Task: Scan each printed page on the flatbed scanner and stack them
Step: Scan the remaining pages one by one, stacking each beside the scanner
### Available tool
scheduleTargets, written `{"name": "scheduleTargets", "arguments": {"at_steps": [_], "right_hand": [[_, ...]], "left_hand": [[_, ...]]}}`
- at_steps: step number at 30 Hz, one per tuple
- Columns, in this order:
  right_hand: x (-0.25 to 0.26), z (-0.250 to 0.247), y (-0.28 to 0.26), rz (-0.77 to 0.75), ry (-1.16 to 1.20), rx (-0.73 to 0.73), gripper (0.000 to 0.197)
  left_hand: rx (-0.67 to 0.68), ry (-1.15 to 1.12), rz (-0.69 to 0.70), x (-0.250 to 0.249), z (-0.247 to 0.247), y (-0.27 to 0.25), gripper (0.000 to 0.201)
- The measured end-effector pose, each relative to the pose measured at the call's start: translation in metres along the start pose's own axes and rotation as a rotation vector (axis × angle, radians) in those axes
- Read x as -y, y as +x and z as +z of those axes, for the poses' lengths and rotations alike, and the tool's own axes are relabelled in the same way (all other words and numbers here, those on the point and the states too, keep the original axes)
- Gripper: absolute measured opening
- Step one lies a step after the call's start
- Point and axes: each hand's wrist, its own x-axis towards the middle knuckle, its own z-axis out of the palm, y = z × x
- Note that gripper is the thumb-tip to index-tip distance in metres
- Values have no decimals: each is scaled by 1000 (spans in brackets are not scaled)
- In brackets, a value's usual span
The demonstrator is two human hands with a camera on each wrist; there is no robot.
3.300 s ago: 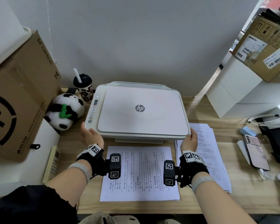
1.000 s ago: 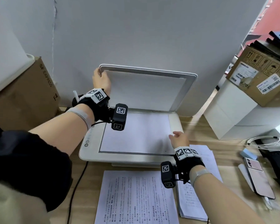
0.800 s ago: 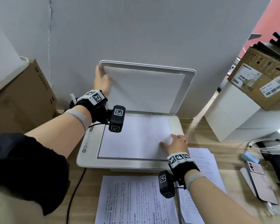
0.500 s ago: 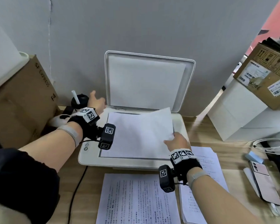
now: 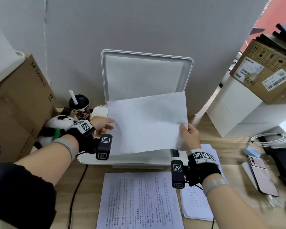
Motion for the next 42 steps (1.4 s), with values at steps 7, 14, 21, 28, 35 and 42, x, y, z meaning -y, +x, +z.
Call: {"name": "scheduleTargets", "arguments": {"at_steps": [7, 14, 21, 28, 35, 42], "right_hand": [[12, -23, -3, -270, -89, -43, 5], [11, -42, -15, -129, 17, 27, 40], [-28, -44, -34, 133, -317, 163, 50], [-34, -53, -39, 124, -462, 137, 18], [-57, -83, -38, 133, -187, -295, 22], [-96, -113, -61, 394, 114, -648, 29]], "left_hand": [[64, -337, 306, -19, 2, -23, 44], [166, -107, 250, -5, -5, -29, 54], [70, 272, 194, 34, 4, -26, 37], [-159, 348, 330, 40, 7, -19, 29], [109, -178, 147, 46, 33, -34, 37], [613, 274, -56, 87, 50, -54, 41]]}}
